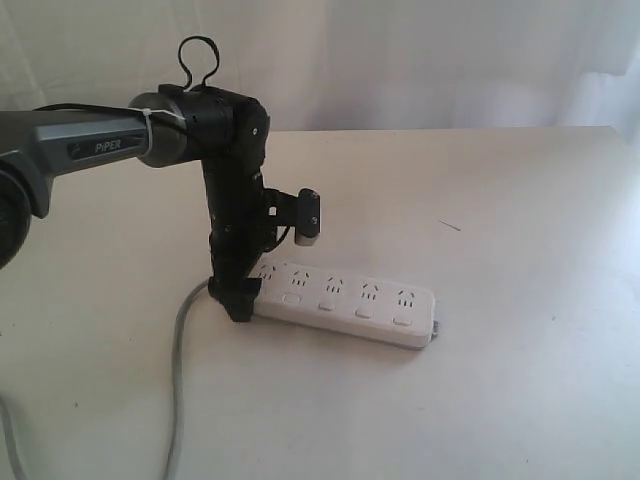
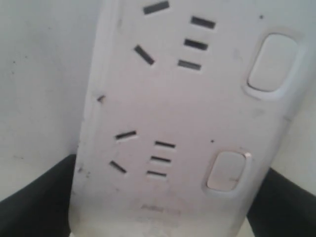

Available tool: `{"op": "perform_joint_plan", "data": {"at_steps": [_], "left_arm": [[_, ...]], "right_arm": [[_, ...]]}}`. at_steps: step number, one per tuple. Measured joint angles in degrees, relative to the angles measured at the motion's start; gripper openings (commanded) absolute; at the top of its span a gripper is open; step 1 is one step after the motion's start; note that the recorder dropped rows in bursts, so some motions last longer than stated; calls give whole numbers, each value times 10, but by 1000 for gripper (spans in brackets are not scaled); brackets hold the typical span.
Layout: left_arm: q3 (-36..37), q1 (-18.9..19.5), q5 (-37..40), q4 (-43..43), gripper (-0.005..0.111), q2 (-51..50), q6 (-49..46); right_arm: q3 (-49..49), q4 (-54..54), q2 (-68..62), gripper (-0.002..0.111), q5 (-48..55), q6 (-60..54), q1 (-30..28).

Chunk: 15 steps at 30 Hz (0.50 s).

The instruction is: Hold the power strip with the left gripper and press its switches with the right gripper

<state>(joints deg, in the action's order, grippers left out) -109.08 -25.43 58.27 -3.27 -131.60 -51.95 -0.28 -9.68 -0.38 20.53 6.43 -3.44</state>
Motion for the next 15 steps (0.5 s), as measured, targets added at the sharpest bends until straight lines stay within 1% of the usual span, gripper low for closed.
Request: {"op": "perform_joint_plan", "data": {"at_steps": [2, 3, 6, 9, 10, 12, 13, 15], "left_arm": [[0, 0, 1, 4, 47, 0, 1], [0, 0, 2, 7, 45, 0, 3], [0, 2, 3, 24, 49, 0, 4], [0, 6, 3, 41, 64, 0, -9], [0, 8, 4, 48, 73, 0, -15], [0, 9, 8, 71, 84, 1, -30], [0, 9, 8, 84, 87, 1, -36], [0, 9, 7, 118, 89, 1, -42]], "right_arm": [[0, 0, 0, 0, 0, 0, 0], [0, 0, 0, 0, 0, 0, 0], [0, 0, 0, 0, 0, 0, 0], [0, 0, 0, 0, 0, 0, 0], [0, 0, 0, 0, 0, 0, 0], [0, 0, 0, 0, 0, 0, 0], [0, 0, 0, 0, 0, 0, 0], [0, 0, 0, 0, 0, 0, 0]]}}
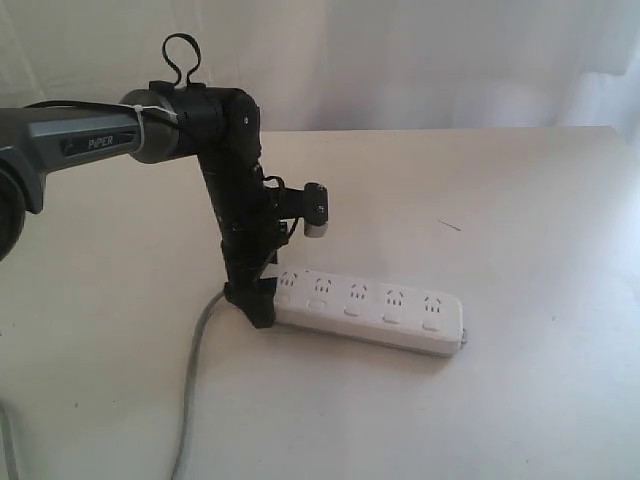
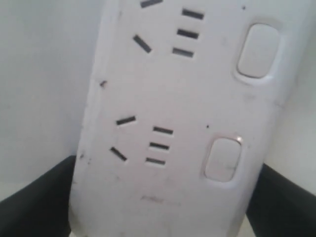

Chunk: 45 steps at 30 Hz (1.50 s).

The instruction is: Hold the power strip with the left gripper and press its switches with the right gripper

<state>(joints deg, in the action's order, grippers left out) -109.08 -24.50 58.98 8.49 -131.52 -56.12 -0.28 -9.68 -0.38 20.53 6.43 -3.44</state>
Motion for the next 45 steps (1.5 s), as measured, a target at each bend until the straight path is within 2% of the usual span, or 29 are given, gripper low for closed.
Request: {"op": "perform_joint_plan", "data": {"at_steps": [7, 16, 18, 20, 26, 27, 35, 45], "left_arm": [[1, -2, -10, 67, 89, 0, -20], [1, -5, -11, 78, 89, -3, -61], [1, -11, -13, 66, 85, -3, -64], [1, -22, -18, 38, 73, -3, -62], [0, -52, -25, -53, 4, -5, -10], [0, -54, -25, -58, 0, -5, -3], [-2, -55, -16, -77, 0, -5, 72], [12, -61, 32, -160, 0, 12, 137]], "right_arm": [[0, 0, 0, 0, 0, 0, 0], [0, 0, 0, 0, 0, 0, 0], [0, 0, 0, 0, 0, 0, 0], [0, 0, 0, 0, 0, 0, 0], [0, 0, 0, 0, 0, 0, 0], [0, 0, 0, 0, 0, 0, 0], [0, 0, 0, 0, 0, 0, 0], [0, 0, 0, 0, 0, 0, 0]]}}
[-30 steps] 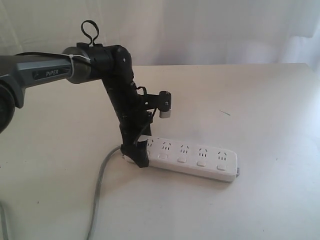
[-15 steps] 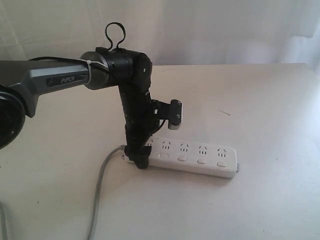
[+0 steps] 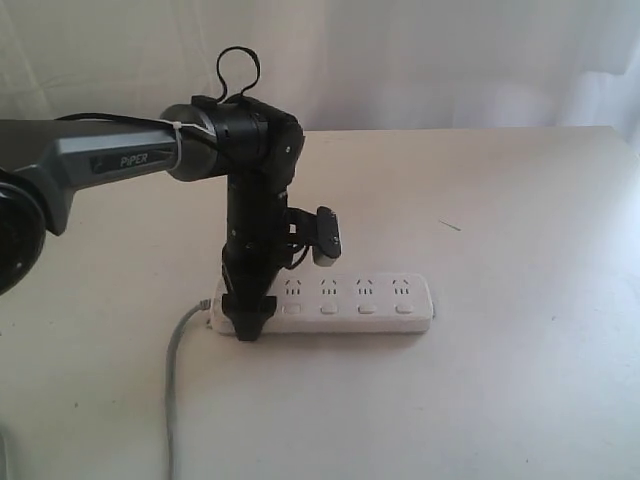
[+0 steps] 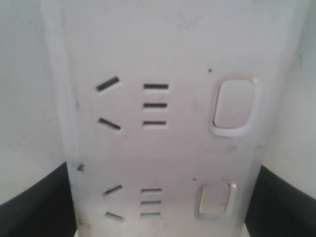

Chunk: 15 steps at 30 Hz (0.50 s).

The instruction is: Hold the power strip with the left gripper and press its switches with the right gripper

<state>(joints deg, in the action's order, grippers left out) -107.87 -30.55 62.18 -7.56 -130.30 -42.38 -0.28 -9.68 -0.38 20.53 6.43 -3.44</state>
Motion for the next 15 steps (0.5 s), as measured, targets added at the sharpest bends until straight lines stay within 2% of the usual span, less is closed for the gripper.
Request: {"op": "perform_joint_plan", "data": {"at_steps": [3, 8, 15], "left_arm": [[27, -2, -5, -4, 0, 24, 16], [105, -10, -56, -4, 0, 95, 37], [295, -13, -193, 27, 0, 213, 65]], "right_arm": [[0, 0, 0, 0, 0, 0, 0], [0, 0, 0, 0, 0, 0, 0], [0, 0, 0, 0, 0, 0, 0]]}}
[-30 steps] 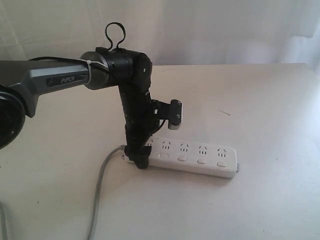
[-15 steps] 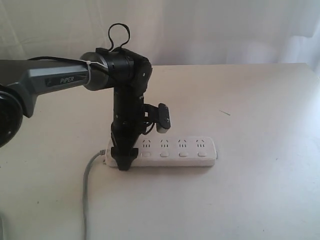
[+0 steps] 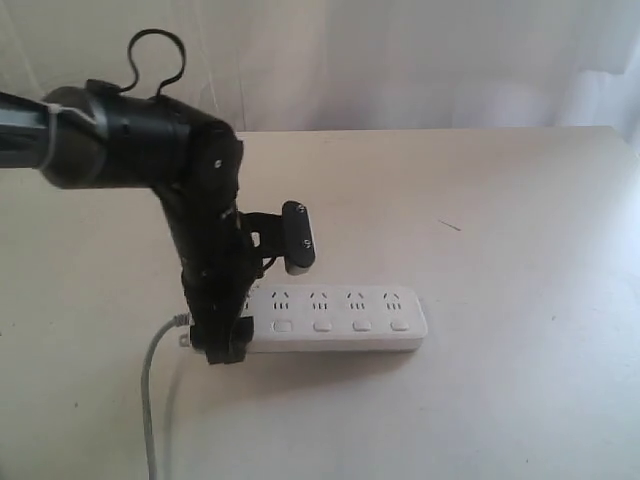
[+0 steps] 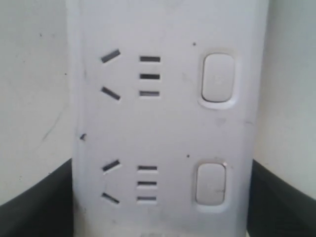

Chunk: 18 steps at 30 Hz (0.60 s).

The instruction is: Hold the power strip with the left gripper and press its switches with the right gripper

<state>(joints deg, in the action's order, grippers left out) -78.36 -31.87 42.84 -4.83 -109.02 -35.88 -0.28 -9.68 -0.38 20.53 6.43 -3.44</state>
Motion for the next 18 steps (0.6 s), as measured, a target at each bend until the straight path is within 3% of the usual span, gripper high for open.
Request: {"op": "perform_joint_plan", "data": {"at_steps": [5, 10, 18], "left_arm": [[138, -2, -129, 73, 0, 82, -4], [261, -34, -211, 111, 0, 127, -25], [310, -77, -266, 116, 0, 128, -69]], "right_arm": [[0, 0, 0, 0, 0, 0, 0], [0, 0, 0, 0, 0, 0, 0], [0, 0, 0, 0, 0, 0, 0]]}}
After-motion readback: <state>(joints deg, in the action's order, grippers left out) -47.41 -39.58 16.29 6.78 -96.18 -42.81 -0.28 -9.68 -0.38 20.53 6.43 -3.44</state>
